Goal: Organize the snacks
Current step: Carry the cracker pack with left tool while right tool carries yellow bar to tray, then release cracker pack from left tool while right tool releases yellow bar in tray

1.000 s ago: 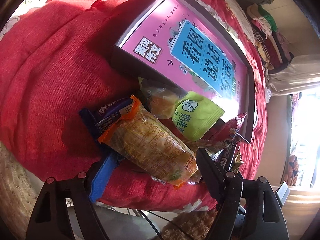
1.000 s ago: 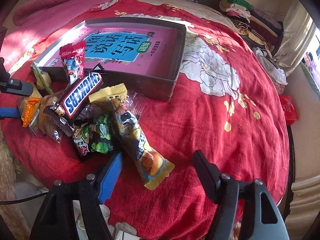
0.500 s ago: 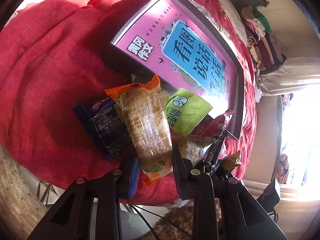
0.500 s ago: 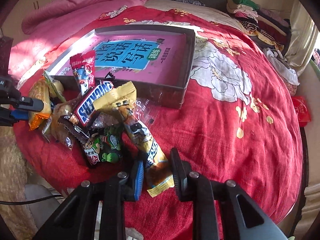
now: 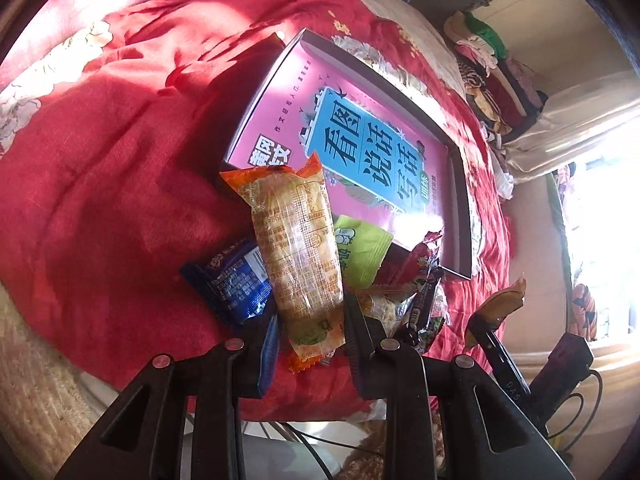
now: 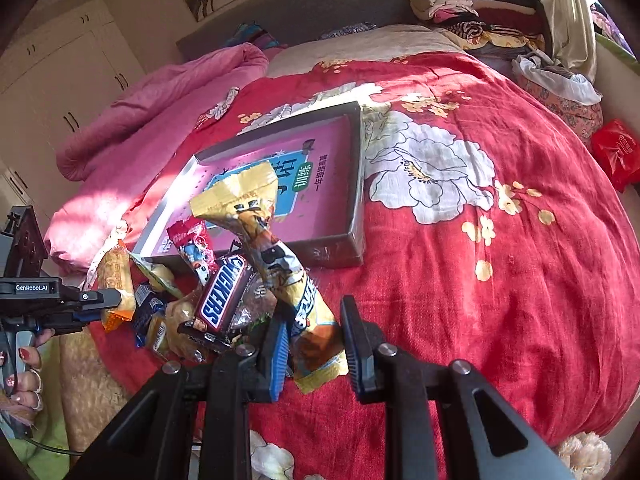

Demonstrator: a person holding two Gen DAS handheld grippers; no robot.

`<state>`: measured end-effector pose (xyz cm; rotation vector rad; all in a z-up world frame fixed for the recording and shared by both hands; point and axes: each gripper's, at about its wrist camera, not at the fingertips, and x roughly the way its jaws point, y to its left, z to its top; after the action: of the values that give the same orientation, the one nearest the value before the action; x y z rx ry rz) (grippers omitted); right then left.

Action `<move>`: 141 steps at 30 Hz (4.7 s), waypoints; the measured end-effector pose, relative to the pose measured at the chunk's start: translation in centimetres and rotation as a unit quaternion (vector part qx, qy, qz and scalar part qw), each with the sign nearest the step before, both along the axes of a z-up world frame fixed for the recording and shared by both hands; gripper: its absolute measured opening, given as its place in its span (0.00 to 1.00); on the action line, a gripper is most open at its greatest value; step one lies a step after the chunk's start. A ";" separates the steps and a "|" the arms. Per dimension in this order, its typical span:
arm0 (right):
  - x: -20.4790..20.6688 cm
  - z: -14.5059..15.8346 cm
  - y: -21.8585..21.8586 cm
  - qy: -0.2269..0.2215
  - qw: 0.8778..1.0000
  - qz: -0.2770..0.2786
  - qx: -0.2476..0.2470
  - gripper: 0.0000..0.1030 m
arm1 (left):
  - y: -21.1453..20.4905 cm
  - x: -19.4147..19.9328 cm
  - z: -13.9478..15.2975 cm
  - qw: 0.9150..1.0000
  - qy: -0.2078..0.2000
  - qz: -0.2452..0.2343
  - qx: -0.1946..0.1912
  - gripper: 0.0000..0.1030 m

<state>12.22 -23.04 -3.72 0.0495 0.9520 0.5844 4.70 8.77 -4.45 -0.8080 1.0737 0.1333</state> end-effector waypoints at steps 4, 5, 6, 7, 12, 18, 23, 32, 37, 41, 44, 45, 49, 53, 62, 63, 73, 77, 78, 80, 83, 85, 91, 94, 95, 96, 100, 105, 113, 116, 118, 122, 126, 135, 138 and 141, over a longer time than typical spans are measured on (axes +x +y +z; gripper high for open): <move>0.0 0.7 0.4 -0.008 1.000 0.002 0.017 0.24 | 0.7 0.0 0.5 1.000 -0.016 0.004 0.022 0.29; 0.0 0.8 0.5 -0.010 1.000 0.002 0.019 0.24 | 0.9 0.0 0.7 0.999 -0.022 0.004 0.029 0.29; 0.0 0.9 0.6 -0.011 1.000 0.002 0.021 0.24 | 1.1 0.1 0.8 0.999 -0.026 0.005 0.036 0.29; 0.2 1.0 0.7 -0.011 1.000 0.003 0.022 0.24 | 1.3 0.1 1.0 0.999 -0.030 0.006 0.041 0.29; 0.7 1.2 1.3 -0.008 1.000 -0.001 0.030 0.24 | 1.6 0.6 1.6 0.997 -0.053 0.006 0.056 0.29; 1.5 1.4 2.2 -0.008 0.999 -0.006 0.035 0.24 | 1.8 1.7 1.9 0.995 -0.065 -0.003 0.070 0.29; 2.6 1.6 2.8 -0.004 0.999 -0.014 0.044 0.24 | 1.7 2.8 2.2 0.993 -0.073 -0.017 0.091 0.29; 4.8 2.0 4.5 -0.012 0.999 -0.030 0.039 0.24 | 1.8 4.5 2.5 0.988 -0.083 -0.042 0.127 0.29; 5.9 1.2 4.9 -0.003 0.999 -0.041 0.030 0.24 | 2.1 5.8 2.0 0.986 -0.090 -0.054 0.129 0.29; 6.7 0.5 5.0 0.004 0.998 -0.051 0.021 0.24 | 2.3 6.5 1.3 0.985 -0.088 -0.059 0.134 0.29; 7.1 0.2 4.8 0.006 0.998 -0.057 0.017 0.25 | 2.5 7.0 0.7 0.985 -0.081 -0.057 0.140 0.29; 7.2 0.1 4.8 0.007 0.998 -0.059 0.015 0.25 | 2.5 7.2 0.5 0.985 -0.078 -0.056 0.145 0.29; 7.6 -0.1 5.0 0.006 0.998 -0.059 0.008 0.25 | 2.3 7.9 0.0 0.980 -0.072 -0.062 0.175 0.29; 8.0 -0.4 5.2 0.009 0.998 -0.060 0.004 0.25 | 2.0 8.6 -0.6 0.978 -0.069 -0.074 0.184 0.29; 8.9 -1.6 6.1 0.017 0.998 -0.060 -0.024 0.25 | 1.2 9.9 -2.5 0.975 -0.050 -0.093 0.196 0.29; 8.9 -1.7 6.1 0.017 0.998 -0.060 -0.028 0.25 | 1.2 9.9 -2.6 0.974 -0.050 -0.094 0.199 0.29; 8.8 -2.2 6.8 0.012 0.996 -0.054 -0.069 0.25 | 0.2 9.9 -2.6 0.973 -0.064 -0.116 0.188 0.29; 8.8 -2.3 6.9 0.011 0.996 -0.054 -0.073 0.25 | 0.3 9.9 -2.8 0.974 -0.064 -0.116 0.182 0.30; 8.8 -2.3 6.8 0.011 0.996 -0.054 -0.072 0.25 | 0.4 9.9 -2.8 0.975 -0.064 -0.115 0.180 0.30; 8.8 -2.3 6.8 0.012 0.996 -0.053 -0.070 0.25 | 0.4 9.9 -2.9 0.975 -0.063 -0.114 0.179 0.30; 8.6 -2.3 6.7 0.012 0.996 -0.056 -0.065 0.25 | 0.3 9.9 -2.8 0.974 -0.062 -0.117 0.182 0.30; 8.6 -2.2 6.7 0.012 0.996 -0.056 -0.065 0.25 | 0.3 9.9 -2.8 0.974 -0.062 -0.117 0.183 0.30; 8.5 -2.2 6.6 0.011 0.996 -0.057 -0.065 0.25 | 0.3 9.9 -2.8 0.974 -0.060 -0.120 0.182 0.30; 8.5 -2.2 6.6 0.013 0.996 -0.057 -0.062 0.27 | 0.3 9.8 -2.7 0.975 -0.059 -0.120 0.180 0.30; 8.5 -2.1 6.6 0.014 0.996 -0.058 -0.062 0.27 | 0.3 9.8 -2.6 0.975 -0.060 -0.120 0.179 0.30; 8.5 -2.1 6.6 0.013 0.996 -0.058 -0.061 0.27 | 0.2 9.7 -2.6 0.975 -0.061 -0.120 0.179 0.30; 8.5 -2.0 6.6 0.010 0.996 -0.059 -0.060 0.28 | 0.3 9.6 -2.3 0.975 -0.065 -0.120 0.178 0.30; 8.3 -1.5 6.6 0.001 0.997 -0.056 -0.053 0.35 | 0.5 9.4 -2.0 0.975 -0.068 -0.115 0.178 0.30; 7.7 -0.7 6.2 -0.018 0.997 -0.059 -0.036 0.41 | 1.0 8.7 -1.0 0.975 -0.083 -0.104 0.178 0.36; 7.5 -0.4 6.0 -0.023 0.997 -0.060 -0.029 0.41 | 1.2 8.3 -0.3 0.975 -0.094 -0.096 0.178 0.44; 7.4 -0.3 5.9 -0.026 0.997 -0.062 -0.024 0.44 | 1.4 8.1 0.1 0.974 -0.101 -0.092 0.180 0.48; 7.0 -0.2 5.8 -0.030 0.997 -0.062 -0.018 0.47 | 1.7 7.5 0.8 0.973 -0.113 -0.084 0.185 0.56; 6.6 0.1 5.9 -0.039 0.997 -0.060 -0.020 0.47 | 1.9 7.1 1.5 0.970 -0.120 -0.079 0.197 0.66; 5.5 1.5 5.5 -0.070 0.996 -0.059 0.002 0.53 | 2.2 5.6 2.7 0.965 -0.131 -0.065 0.216 0.75; 5.3 1.7 5.3 -0.073 0.996 -0.060 0.005 0.55 | 2.2 5.2 2.9 0.965 -0.134 -0.065 0.217 0.75; 5.2 1.9 5.3 -0.073 0.996 -0.059 0.007 0.56 | 2.2 4.8 3.0 0.964 -0.134 -0.065 0.219 0.76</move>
<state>17.37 -17.75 -1.86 0.0740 0.7974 0.4778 9.46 10.99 -1.49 -0.3414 0.7971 0.1394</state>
